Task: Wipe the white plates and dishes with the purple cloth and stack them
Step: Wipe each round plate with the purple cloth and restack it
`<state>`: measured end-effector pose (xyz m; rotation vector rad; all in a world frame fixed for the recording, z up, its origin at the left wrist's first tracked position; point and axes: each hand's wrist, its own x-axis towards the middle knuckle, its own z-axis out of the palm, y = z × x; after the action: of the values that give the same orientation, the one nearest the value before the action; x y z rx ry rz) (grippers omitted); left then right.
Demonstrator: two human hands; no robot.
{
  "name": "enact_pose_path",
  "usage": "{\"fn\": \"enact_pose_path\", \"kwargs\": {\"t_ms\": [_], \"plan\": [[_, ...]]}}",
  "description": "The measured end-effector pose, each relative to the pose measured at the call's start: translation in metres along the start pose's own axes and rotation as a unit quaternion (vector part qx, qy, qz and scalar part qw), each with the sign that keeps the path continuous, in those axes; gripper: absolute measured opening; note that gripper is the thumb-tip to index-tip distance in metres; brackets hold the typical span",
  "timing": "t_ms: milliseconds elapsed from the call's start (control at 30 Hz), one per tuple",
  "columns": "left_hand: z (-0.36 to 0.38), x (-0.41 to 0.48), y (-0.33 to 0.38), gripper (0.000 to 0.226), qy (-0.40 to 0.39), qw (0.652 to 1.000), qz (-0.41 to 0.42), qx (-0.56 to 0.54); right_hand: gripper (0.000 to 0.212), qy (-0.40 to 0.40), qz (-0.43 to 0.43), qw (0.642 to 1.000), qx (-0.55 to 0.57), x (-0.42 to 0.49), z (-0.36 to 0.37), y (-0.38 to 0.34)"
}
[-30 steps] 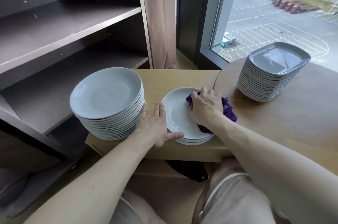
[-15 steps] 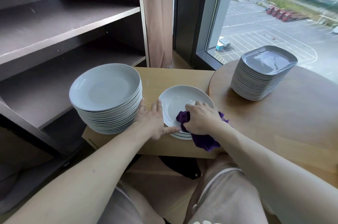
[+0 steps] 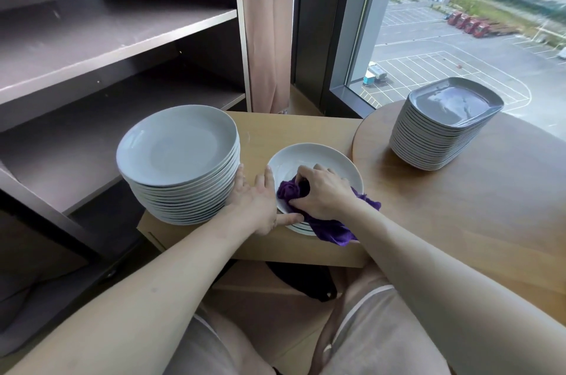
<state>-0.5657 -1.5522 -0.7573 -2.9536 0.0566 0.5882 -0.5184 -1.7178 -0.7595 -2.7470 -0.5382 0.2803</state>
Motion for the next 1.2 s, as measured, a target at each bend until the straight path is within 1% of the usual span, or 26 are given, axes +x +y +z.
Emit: {"fn": "enact_pose_path", "kwargs": {"t_ms": [100,200,300,500,567,667,767,833,900,933,1000,1067,1133,1200], "plan": [[0.001,0.000,-0.001,0.153,-0.006,1.000,0.001,-0.009,0.039,0.051,0.033,0.997,-0.039,0.002,0.012,-0.007],[0.005,0.000,0.000,0.152,-0.018,1.000,-0.006,-0.017,0.044,0.082,0.066,0.991,-0.082,0.001,0.022,-0.014],[0.008,-0.003,0.001,0.146,-0.036,0.998,-0.025,-0.041,0.041,0.052,0.057,0.995,-0.063,-0.004,0.018,-0.010],[0.007,-0.002,0.003,0.141,-0.030,0.998,-0.029,-0.041,0.039,-0.003,0.039,0.997,-0.071,-0.025,0.003,0.002],[0.006,-0.003,0.003,0.142,-0.029,0.998,-0.031,-0.047,0.039,0.004,0.042,0.997,-0.069,-0.032,-0.007,0.003],[0.005,-0.006,0.003,0.137,-0.003,0.999,-0.025,-0.049,0.034,0.047,0.052,0.996,-0.047,-0.044,-0.019,0.006],[0.004,-0.011,0.004,0.119,0.046,0.999,-0.004,-0.025,0.029,0.100,0.065,0.992,-0.032,-0.061,-0.020,0.013],[0.006,-0.015,0.006,0.099,0.080,0.997,0.008,-0.005,0.028,0.133,0.077,0.988,-0.010,-0.073,-0.015,0.019],[0.010,-0.021,0.009,0.079,0.121,0.992,0.025,0.021,0.031,0.154,0.083,0.984,0.014,-0.084,-0.007,0.024],[0.012,-0.024,0.010,0.071,0.142,0.988,0.042,0.043,0.036,0.156,0.085,0.984,0.026,-0.088,-0.003,0.025],[0.013,-0.031,0.013,0.056,0.187,0.972,0.105,0.091,0.053,0.148,0.092,0.983,0.055,-0.095,0.004,0.028],[0.015,-0.038,0.018,0.033,0.241,0.943,0.191,0.130,0.072,0.130,0.095,0.984,0.076,-0.099,0.008,0.031],[0.015,-0.043,0.023,0.005,0.283,0.914,0.233,0.175,0.079,0.112,0.093,0.986,0.084,-0.101,0.008,0.034],[0.012,-0.046,0.029,0.013,0.282,0.910,0.227,0.202,0.078,0.102,0.091,0.987,0.080,-0.099,0.006,0.035]]}}
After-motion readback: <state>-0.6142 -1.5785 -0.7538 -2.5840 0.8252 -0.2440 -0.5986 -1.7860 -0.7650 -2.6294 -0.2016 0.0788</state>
